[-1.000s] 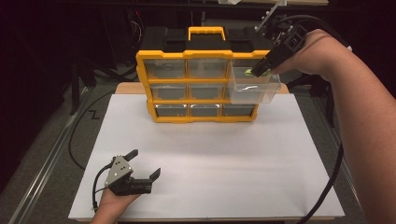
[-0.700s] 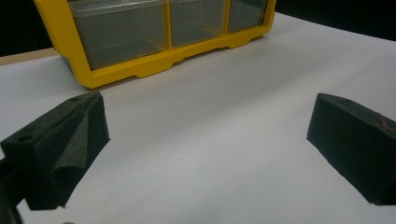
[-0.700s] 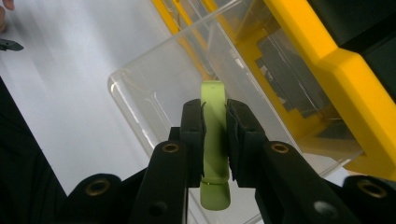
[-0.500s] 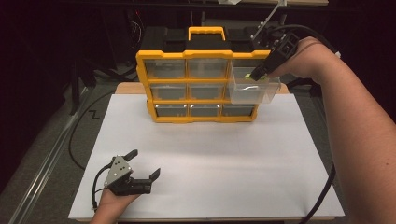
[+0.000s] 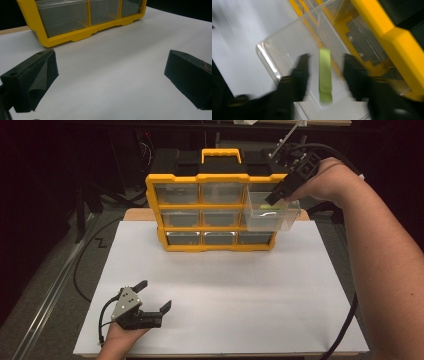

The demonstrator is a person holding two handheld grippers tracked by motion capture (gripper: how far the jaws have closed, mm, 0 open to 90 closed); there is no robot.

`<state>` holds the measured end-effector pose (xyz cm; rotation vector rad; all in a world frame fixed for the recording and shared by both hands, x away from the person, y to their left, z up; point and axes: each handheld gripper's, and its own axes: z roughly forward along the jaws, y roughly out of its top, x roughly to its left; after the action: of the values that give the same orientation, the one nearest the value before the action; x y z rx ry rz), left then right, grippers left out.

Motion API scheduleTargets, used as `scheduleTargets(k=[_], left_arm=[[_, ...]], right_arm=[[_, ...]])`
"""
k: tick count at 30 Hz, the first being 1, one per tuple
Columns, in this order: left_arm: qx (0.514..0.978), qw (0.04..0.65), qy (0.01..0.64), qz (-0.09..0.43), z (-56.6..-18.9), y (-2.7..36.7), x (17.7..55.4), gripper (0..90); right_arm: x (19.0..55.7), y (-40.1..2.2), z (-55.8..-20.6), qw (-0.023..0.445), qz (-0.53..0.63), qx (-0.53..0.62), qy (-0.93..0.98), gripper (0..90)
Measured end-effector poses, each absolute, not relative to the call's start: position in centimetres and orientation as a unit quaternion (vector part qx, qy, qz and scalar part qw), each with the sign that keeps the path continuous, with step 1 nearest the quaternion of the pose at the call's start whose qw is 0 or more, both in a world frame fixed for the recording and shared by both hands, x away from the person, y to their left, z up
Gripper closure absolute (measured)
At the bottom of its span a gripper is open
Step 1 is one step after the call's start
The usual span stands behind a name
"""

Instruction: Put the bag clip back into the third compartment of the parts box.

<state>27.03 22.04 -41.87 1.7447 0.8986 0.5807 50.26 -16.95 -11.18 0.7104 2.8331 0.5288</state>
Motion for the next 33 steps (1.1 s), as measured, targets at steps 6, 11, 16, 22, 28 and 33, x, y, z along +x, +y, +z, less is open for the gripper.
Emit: scheduleTargets(k=[6, 11, 16, 22, 28, 33], left_arm=[[0.728, 0.521, 0.375, 0.242, -41.9, 22.1, 27.0, 0.3], [0.728, 0.519, 0.377, 0.242, -41.9, 22.1, 27.1, 0.3], [0.728, 0.518, 0.379, 0.242, -41.9, 22.0, 27.2, 0.3], [0.727, 0.518, 0.38, 0.243, -42.0, 22.0, 27.3, 0.3], [0.726, 0.517, 0.381, 0.245, -41.9, 22.1, 27.3, 0.3], [0.726, 0.516, 0.383, 0.244, -42.0, 22.1, 27.4, 0.3]], right_arm=[[49.4, -17.1, -10.4, 0.088, 0.171, 0.246, 0.95, 34.6], [48.0, -17.5, -10.2, 0.086, 0.17, 0.245, 0.951, 33.8], [46.3, -18.5, -10.0, 0.085, 0.177, 0.245, 0.949, 32.4], [44.0, -20.0, -10.6, 0.088, 0.175, 0.251, 0.948, 30.4], [41.7, -21.6, -12.0, 0.089, 0.165, 0.258, 0.948, 27.4], [40.1, -22.6, -13.0, 0.092, 0.164, 0.263, 0.946, 25.0]])
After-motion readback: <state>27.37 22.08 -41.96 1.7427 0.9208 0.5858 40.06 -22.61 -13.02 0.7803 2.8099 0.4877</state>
